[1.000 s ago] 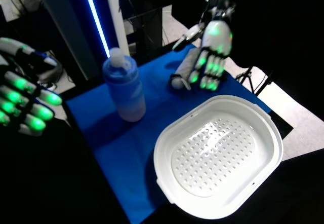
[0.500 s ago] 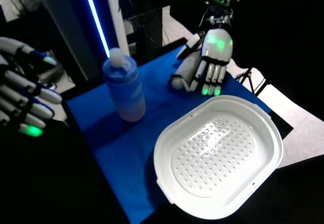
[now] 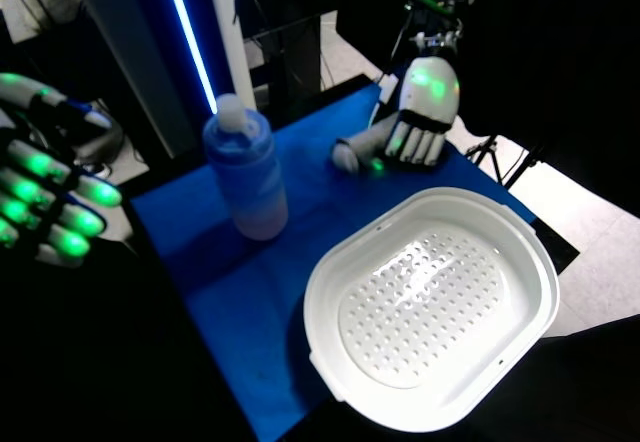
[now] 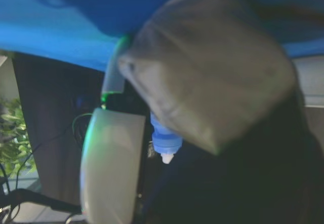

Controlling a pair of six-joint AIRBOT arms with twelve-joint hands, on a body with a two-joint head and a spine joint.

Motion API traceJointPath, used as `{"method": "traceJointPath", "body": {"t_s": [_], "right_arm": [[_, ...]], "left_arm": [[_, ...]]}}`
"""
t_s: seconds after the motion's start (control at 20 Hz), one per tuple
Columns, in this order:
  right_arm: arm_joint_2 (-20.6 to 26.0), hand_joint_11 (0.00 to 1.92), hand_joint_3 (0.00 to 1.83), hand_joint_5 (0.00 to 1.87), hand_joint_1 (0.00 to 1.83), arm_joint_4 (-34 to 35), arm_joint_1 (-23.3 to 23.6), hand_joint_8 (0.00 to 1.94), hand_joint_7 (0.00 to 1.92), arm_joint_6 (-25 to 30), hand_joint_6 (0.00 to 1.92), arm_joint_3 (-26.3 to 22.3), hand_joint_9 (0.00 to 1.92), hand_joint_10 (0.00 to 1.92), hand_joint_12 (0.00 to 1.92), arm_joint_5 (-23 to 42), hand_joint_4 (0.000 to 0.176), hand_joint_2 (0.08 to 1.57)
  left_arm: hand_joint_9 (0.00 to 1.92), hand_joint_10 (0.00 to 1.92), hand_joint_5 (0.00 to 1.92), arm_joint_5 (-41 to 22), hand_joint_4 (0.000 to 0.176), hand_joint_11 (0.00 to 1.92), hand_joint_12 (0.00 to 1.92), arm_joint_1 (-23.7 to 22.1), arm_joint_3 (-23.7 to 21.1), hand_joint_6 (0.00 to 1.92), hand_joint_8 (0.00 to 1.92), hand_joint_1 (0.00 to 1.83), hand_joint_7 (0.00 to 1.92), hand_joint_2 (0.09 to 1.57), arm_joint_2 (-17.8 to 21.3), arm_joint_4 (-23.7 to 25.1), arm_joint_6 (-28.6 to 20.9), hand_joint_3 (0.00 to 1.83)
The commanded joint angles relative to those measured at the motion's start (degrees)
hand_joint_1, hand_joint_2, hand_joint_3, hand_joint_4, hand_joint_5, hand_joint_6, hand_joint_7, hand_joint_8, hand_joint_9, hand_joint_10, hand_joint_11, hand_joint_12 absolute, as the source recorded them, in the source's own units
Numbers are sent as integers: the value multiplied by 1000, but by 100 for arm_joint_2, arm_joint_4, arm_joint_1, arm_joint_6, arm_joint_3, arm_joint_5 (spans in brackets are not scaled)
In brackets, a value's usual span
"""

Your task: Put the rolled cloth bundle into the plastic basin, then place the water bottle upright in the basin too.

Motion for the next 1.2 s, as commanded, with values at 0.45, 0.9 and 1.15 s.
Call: {"method": "traceJointPath", "body": {"t_s": [0.45,0.9,1.15], "right_arm": [[-40,0,0,324,126,34,11,2,269,52,2,57,236,2,672,684,9,1421],[-106,0,2,311,137,34,11,0,230,53,0,121,193,3,584,665,28,1447],[-122,0,2,320,175,33,12,0,228,92,0,148,193,2,552,665,23,1465]], "left_arm": [[1374,1921,614,-1273,176,1527,1921,-595,-252,1859,1921,1470,1064,1199,409,-248,338,2],[1262,1921,717,-1572,176,1395,1921,-2066,34,1921,1921,1739,965,1120,209,-400,1018,0],[1223,1921,848,-757,176,1334,1921,-2420,1063,1921,1921,1722,1033,1128,-738,-1026,1379,3]]}}
